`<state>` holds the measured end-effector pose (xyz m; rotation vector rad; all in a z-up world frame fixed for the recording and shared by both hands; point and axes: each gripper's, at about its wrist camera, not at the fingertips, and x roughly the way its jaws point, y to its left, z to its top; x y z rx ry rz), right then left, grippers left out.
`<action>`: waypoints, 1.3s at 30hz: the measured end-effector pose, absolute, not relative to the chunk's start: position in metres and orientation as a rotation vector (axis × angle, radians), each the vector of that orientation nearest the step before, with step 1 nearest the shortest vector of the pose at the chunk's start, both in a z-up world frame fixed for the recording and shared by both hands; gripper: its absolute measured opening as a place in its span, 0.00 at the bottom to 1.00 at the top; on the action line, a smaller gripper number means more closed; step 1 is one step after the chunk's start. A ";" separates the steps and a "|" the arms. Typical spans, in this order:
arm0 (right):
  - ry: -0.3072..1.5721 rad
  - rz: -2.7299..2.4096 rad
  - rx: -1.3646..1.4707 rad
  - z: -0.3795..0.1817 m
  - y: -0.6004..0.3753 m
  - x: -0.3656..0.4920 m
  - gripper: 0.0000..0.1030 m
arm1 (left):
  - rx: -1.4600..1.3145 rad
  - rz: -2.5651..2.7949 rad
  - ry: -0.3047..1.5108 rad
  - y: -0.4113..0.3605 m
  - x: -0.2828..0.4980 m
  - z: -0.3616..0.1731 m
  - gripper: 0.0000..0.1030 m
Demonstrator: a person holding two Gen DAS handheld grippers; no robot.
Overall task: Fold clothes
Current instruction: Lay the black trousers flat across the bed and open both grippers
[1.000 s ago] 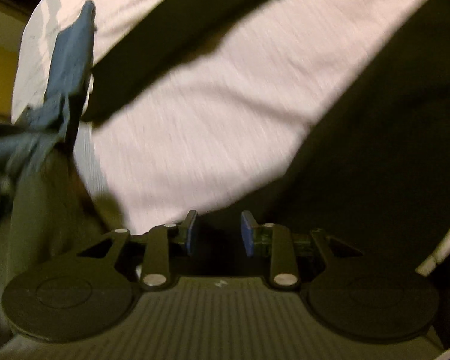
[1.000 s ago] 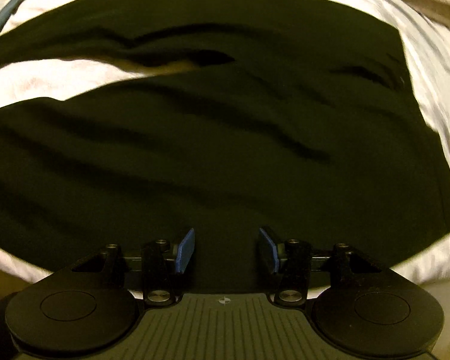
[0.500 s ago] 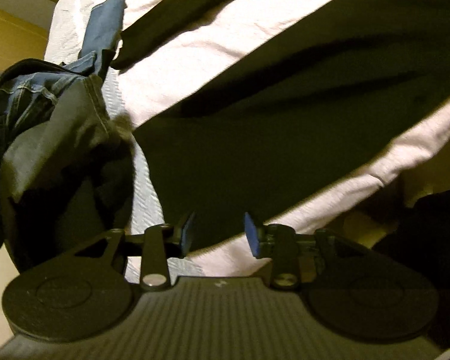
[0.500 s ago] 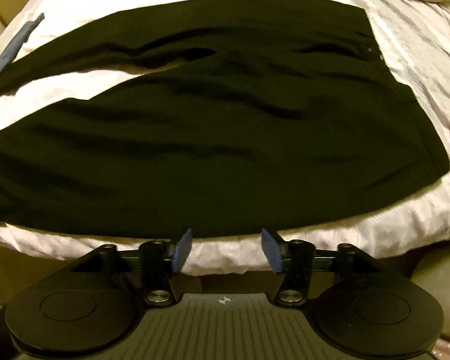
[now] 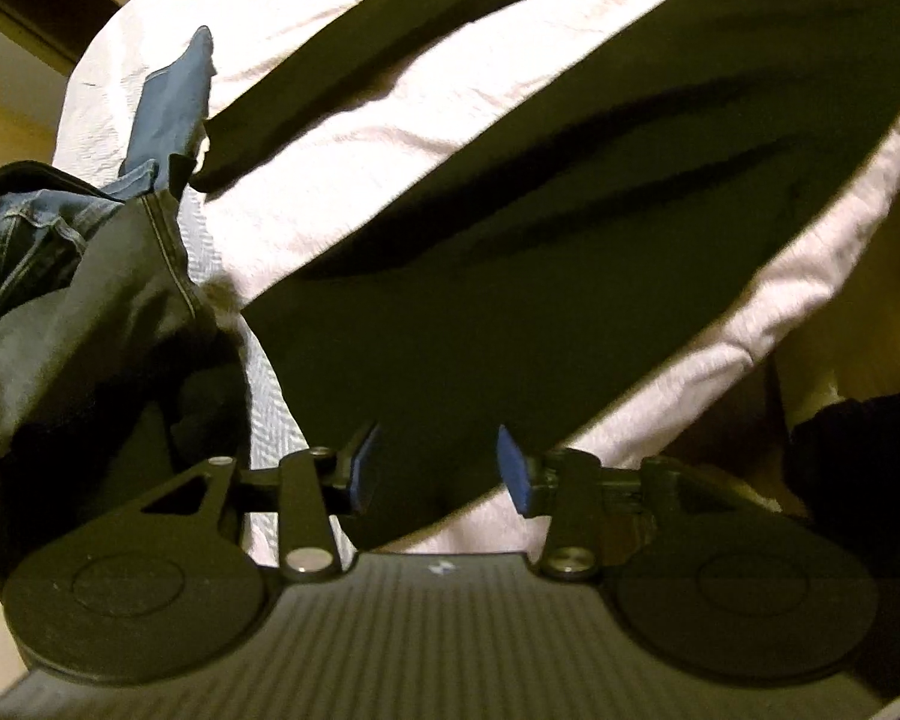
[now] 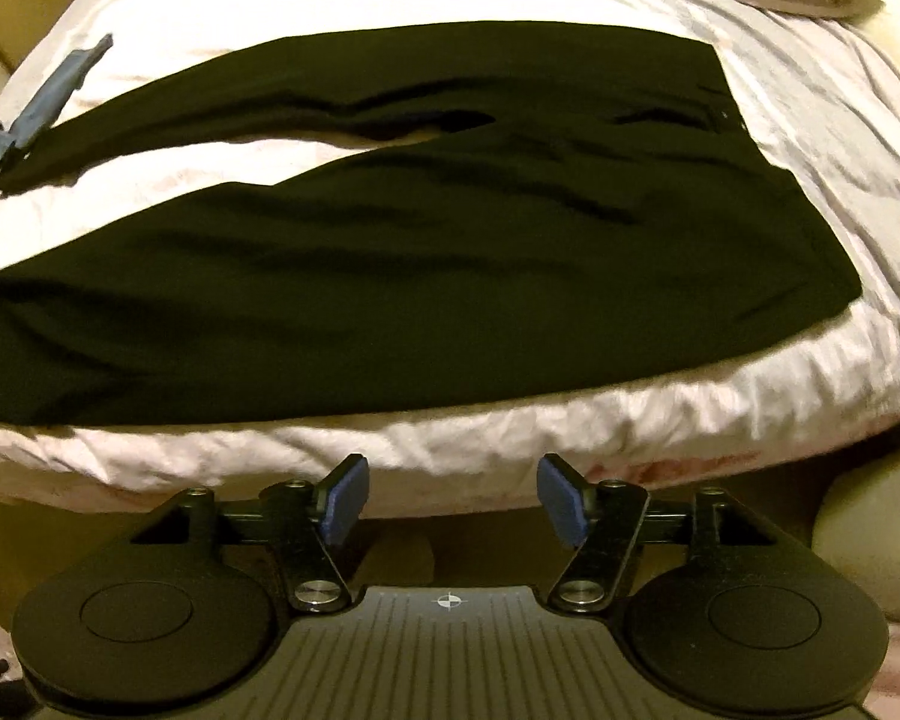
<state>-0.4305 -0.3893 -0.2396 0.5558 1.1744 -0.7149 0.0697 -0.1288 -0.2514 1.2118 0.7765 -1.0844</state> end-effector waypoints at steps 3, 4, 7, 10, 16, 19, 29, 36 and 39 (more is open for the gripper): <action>1.181 -0.741 0.558 -0.230 -0.377 -0.426 0.70 | 1.196 -1.111 0.784 -0.123 0.067 -0.251 0.39; 1.185 -0.748 0.554 -0.226 -0.375 -0.424 0.71 | 1.191 -1.119 0.785 -0.122 0.065 -0.251 0.40; 1.191 -0.765 0.542 -0.217 -0.371 -0.419 0.73 | 1.166 -1.140 0.784 -0.121 0.060 -0.247 0.45; 1.192 -0.781 0.521 -0.207 -0.368 -0.414 0.73 | 1.122 -1.150 0.792 -0.126 0.058 -0.240 0.48; 1.185 -0.791 0.456 -0.188 -0.361 -0.399 0.74 | 1.056 -1.173 0.772 -0.139 0.052 -0.223 0.63; 1.175 -0.783 0.422 -0.179 -0.358 -0.393 0.74 | 1.046 -1.176 0.754 -0.144 0.050 -0.217 0.63; 1.157 -0.745 0.379 -0.172 -0.350 -0.388 0.75 | 1.046 -1.160 0.739 -0.141 0.047 -0.214 0.70; 1.166 -0.693 0.350 -0.183 -0.342 -0.388 0.75 | 1.068 -1.171 0.691 -0.127 0.043 -0.214 0.71; 1.165 -0.657 0.263 -0.191 -0.335 -0.392 0.75 | 1.110 -1.235 0.602 -0.116 0.037 -0.217 0.71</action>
